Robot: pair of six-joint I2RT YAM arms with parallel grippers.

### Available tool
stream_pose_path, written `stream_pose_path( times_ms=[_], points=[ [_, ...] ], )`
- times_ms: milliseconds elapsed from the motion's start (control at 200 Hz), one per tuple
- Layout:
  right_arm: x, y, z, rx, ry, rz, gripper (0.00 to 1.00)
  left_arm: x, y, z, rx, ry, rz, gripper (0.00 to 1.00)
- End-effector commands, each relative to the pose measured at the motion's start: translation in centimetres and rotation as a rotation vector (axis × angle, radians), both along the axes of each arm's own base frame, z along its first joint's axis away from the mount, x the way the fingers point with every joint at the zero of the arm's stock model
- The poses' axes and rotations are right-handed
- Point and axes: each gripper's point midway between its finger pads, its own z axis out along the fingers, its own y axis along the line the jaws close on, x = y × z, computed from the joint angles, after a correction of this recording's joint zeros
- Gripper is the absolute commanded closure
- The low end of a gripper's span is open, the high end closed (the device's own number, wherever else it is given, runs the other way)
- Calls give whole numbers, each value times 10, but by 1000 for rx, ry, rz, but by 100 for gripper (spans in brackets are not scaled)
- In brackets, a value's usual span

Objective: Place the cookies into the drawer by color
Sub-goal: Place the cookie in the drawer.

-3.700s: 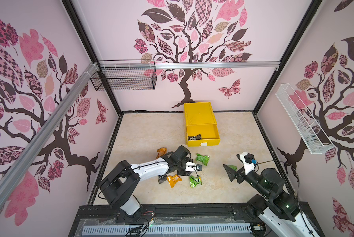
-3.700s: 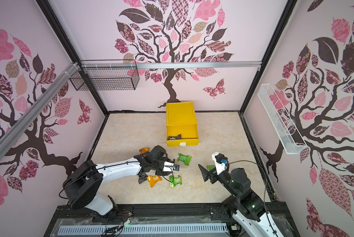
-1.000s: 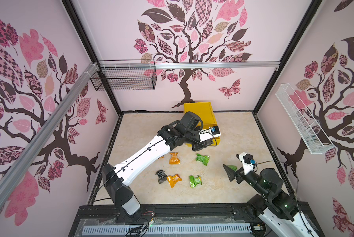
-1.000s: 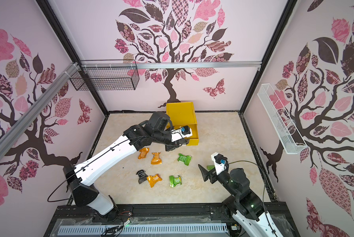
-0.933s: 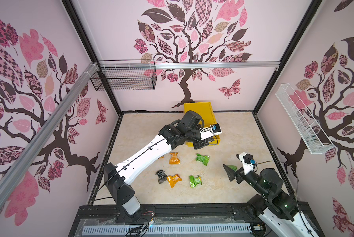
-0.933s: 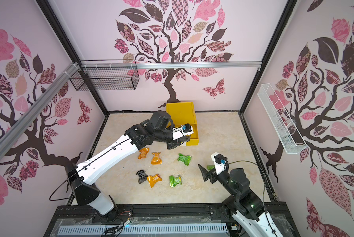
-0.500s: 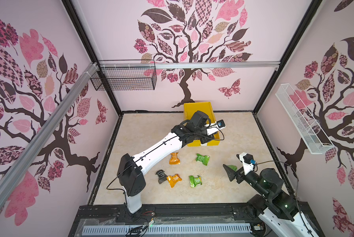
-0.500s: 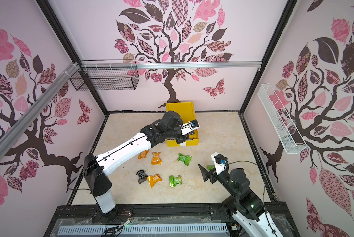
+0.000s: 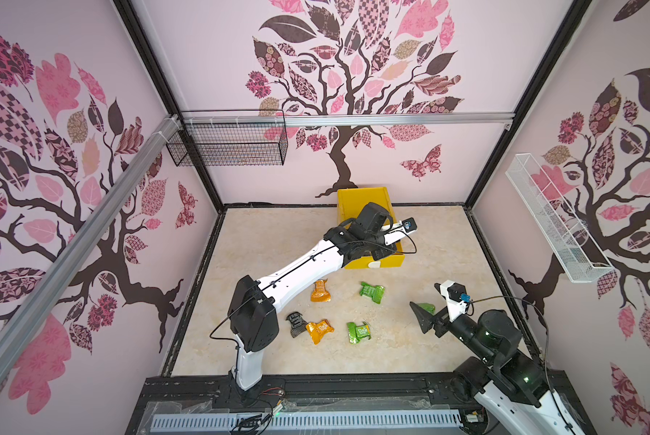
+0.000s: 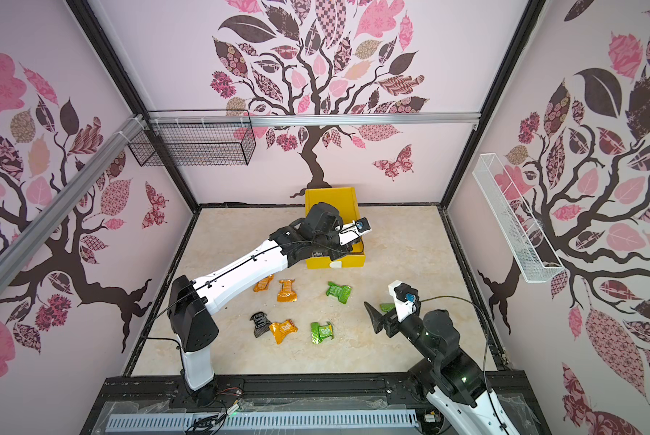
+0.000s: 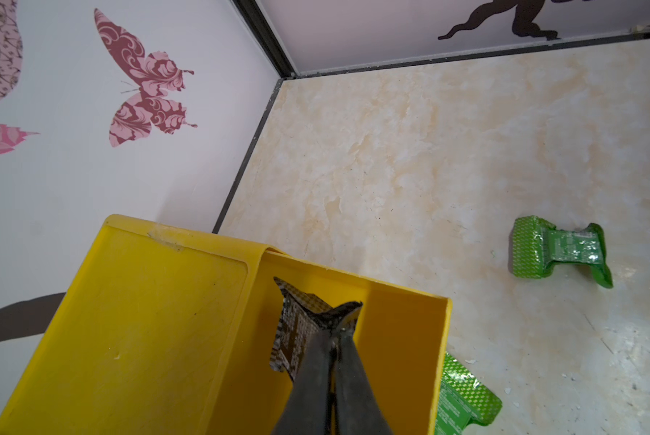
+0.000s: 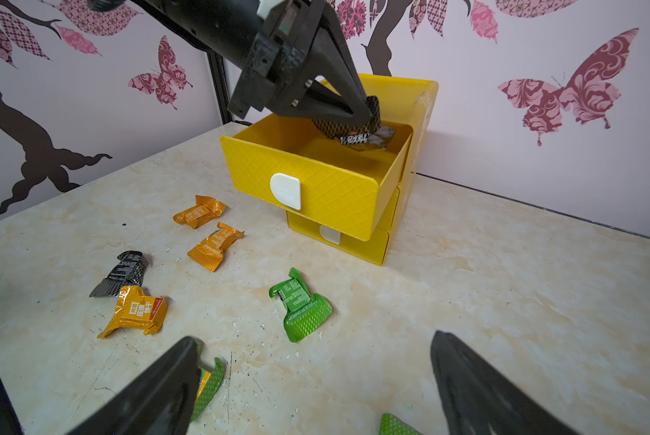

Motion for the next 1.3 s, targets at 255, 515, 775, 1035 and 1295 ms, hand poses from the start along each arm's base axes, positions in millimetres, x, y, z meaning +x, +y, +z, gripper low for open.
stream_pose_path(
  times_ms=[255, 515, 775, 1035, 1295],
  points=[
    [-2, 0, 7, 7, -28, 7, 1, -3, 2, 30, -93, 11, 36, 50],
    [-1, 0, 6, 4, -24, 6, 1, -16, 20, 54, -128, 15, 69, 27],
    [0, 2, 2, -2, -8, 9, 1, -26, 56, 64, -129, 53, 144, 12],
    [-1, 7, 2, -11, 15, 39, 1, -33, 117, 76, -159, 94, 261, 8],
    [-2, 19, 5, -56, 65, 105, 1, -37, 188, 72, -161, 90, 430, 2]
  ],
)
